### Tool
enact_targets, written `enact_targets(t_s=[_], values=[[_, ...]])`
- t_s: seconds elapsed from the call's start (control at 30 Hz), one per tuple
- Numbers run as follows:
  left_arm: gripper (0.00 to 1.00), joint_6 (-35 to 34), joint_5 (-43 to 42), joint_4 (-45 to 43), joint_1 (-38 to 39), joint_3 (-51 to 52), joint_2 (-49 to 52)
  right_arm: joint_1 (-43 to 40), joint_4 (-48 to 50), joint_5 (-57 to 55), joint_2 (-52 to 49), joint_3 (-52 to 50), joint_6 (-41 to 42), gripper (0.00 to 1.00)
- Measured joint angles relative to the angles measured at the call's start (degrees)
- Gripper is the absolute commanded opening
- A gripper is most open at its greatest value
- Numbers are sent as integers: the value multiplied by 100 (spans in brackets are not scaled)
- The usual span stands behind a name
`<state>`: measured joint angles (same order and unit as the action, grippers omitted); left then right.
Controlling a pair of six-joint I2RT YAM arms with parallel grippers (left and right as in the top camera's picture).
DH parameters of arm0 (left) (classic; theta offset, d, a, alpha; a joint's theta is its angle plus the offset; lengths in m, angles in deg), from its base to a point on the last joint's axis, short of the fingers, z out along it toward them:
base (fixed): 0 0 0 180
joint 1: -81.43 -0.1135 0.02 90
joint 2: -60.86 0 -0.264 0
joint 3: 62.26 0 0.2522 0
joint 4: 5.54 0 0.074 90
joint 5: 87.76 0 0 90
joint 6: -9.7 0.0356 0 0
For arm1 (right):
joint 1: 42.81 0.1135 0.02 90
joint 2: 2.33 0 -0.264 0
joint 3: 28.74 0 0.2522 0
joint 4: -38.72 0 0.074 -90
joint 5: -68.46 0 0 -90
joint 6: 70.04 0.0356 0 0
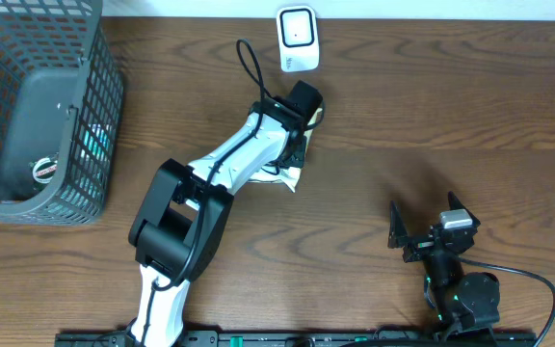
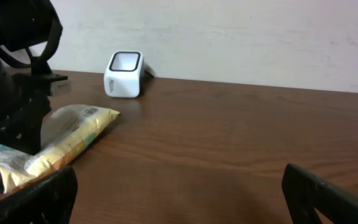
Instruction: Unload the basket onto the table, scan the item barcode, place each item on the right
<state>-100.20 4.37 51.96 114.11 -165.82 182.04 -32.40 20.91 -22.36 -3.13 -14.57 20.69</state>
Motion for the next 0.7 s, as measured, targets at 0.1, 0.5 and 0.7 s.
enact_targets(t_s=[0.1, 0.5, 0.7], values=[[7, -81, -660, -28, -44, -2, -7, 0, 0, 0, 0, 0, 0, 99], [8, -385, -1499, -109, 42, -24, -404, 0, 0, 0, 0, 0, 0, 99], [8, -358, -439, -369, 37, -157, -734, -2, 0, 0, 0, 0, 0, 99]])
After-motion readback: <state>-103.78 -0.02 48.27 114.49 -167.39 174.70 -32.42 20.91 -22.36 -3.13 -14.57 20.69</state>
